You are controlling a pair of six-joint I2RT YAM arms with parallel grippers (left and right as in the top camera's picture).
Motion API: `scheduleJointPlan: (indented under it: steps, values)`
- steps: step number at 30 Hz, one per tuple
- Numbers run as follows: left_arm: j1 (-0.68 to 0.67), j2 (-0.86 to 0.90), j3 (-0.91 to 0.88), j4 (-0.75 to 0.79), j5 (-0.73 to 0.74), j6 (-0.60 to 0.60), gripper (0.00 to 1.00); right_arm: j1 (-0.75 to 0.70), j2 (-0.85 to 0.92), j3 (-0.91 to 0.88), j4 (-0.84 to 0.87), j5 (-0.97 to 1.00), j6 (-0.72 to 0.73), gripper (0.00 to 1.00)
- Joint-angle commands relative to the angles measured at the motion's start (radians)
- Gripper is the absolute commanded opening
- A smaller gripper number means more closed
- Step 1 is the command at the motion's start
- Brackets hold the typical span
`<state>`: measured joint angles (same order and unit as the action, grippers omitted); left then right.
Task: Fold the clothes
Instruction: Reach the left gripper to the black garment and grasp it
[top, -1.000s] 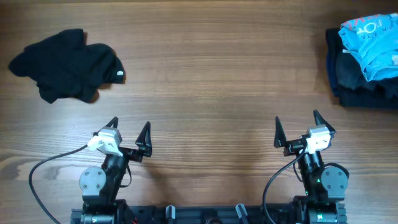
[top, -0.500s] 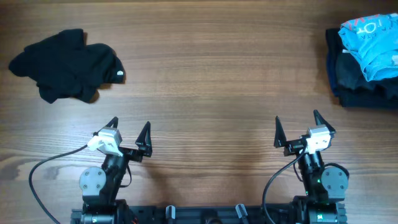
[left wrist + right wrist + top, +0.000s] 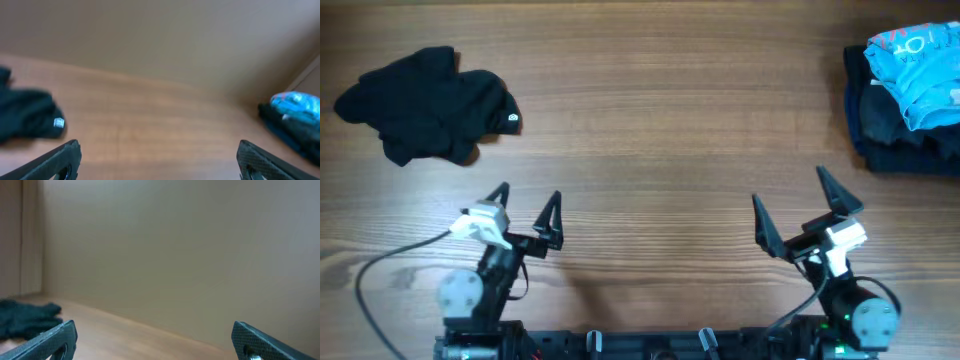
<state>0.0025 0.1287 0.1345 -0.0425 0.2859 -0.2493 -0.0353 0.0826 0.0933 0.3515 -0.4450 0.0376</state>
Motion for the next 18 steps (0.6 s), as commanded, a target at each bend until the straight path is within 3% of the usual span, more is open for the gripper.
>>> scheduleJointPlan:
  steps: [1,6,12,14,18]
  values:
    - [0.007,0.211,0.266,-0.049,-0.022,-0.016,1.0,0.005,0.206,0.204,-0.008,-0.063,0.044,1.0]
    - [0.007,0.658,0.71,-0.352,-0.022,0.021,1.0,0.005,0.658,0.577,-0.109,-0.267,0.095,1.0]
    - [0.007,1.137,1.216,-0.751,-0.007,0.036,1.0,0.005,1.14,1.058,-0.533,-0.536,0.094,0.99]
    - [0.007,1.239,1.291,-0.797,-0.004,0.031,1.0,0.005,1.265,1.12,-0.543,-0.661,0.113,1.0]
    - [0.007,1.344,1.293,-0.792,-0.049,0.036,1.0,0.005,1.423,1.12,-0.529,-0.701,0.131,1.0]
